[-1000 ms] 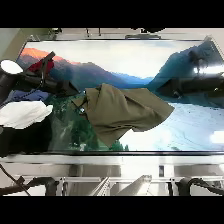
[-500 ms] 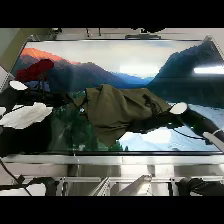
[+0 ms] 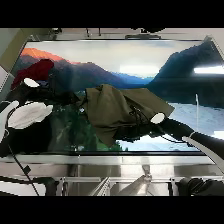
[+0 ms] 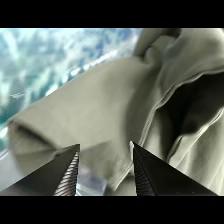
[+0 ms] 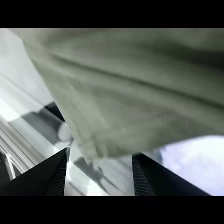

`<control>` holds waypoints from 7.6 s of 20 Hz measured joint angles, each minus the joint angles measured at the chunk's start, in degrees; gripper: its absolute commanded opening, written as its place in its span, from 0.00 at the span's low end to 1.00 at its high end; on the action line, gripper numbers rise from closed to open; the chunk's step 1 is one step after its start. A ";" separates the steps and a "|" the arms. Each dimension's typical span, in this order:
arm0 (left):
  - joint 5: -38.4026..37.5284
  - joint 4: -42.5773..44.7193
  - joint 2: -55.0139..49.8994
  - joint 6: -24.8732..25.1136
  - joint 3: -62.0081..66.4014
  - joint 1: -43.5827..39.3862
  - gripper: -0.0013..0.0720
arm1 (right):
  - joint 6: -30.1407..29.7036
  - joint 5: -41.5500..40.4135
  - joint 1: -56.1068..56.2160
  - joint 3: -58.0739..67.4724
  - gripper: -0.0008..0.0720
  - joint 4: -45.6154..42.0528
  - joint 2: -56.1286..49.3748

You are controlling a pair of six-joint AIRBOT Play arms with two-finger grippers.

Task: Fold the shirts.

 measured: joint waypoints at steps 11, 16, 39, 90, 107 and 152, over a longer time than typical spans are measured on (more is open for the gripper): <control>-5.99 0.63 -1.97 0.00 4.66 1.25 1.00 | -10.32 -3.41 0.61 0.07 0.03 14.47 -0.96; -10.91 0.70 -1.99 -0.94 4.85 5.70 1.00 | -10.93 -3.10 0.61 0.07 0.03 14.45 -0.98; -13.75 0.07 0.70 -3.08 22.56 1.49 0.02 | -13.07 13.73 -14.82 3.45 0.03 16.02 13.97; -22.23 6.56 16.33 -6.14 -9.81 12.13 0.49 | -17.25 23.74 -63.41 17.22 0.48 -9.22 5.03; 7.19 12.00 37.51 -10.64 -41.90 -0.81 0.48 | -16.52 25.83 -63.89 10.78 0.48 -12.02 5.33; -18.53 -16.33 32.44 1.57 -5.35 6.54 0.05 | -10.60 41.92 -54.29 20.76 0.03 -8.66 16.92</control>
